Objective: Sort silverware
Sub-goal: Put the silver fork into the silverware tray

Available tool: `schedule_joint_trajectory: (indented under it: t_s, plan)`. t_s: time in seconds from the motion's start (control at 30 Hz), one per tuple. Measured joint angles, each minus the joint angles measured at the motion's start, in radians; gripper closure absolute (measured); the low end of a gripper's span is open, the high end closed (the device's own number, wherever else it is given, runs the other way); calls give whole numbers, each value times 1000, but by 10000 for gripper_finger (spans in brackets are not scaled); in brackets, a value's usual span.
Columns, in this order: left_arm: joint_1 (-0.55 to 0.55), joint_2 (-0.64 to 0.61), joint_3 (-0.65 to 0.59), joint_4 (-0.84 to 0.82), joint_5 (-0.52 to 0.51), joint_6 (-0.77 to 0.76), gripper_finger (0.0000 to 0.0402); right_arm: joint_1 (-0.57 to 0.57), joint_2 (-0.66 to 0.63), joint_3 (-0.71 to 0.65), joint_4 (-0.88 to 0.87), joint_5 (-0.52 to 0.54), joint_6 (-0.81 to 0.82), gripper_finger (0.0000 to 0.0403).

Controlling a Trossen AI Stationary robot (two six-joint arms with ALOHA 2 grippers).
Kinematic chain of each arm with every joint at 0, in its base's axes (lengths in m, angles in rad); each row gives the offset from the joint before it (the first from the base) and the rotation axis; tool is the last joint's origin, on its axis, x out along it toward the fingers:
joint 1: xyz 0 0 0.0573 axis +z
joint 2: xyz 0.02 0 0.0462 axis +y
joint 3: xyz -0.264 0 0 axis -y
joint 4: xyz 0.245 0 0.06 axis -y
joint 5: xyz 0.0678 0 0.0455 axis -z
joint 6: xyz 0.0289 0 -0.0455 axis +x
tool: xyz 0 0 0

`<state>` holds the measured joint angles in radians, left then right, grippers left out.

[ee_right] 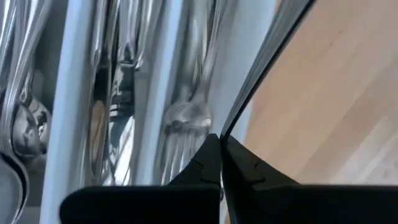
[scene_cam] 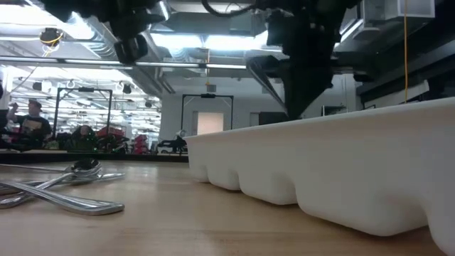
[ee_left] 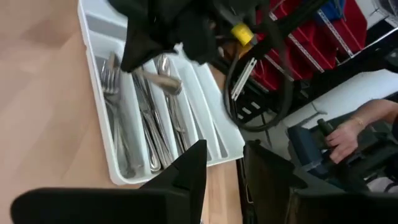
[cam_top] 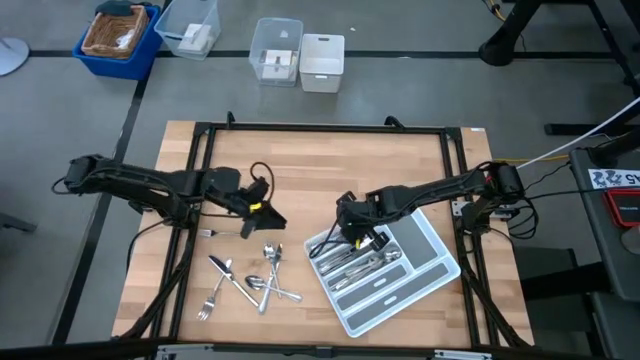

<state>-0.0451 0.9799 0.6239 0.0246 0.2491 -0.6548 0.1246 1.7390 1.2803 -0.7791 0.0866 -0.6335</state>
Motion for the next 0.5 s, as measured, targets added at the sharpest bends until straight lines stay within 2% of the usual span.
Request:
schedule_joint_trajectory:
  t_s: [0.17,0.5]
  plan:
    - [-1,-73,0,-48,-29,4,306,0,0,-17,19,0,-1,396]
    - [-2,-95,0,-68,-43,39,306,0,0,-17,77,0,-1,342]
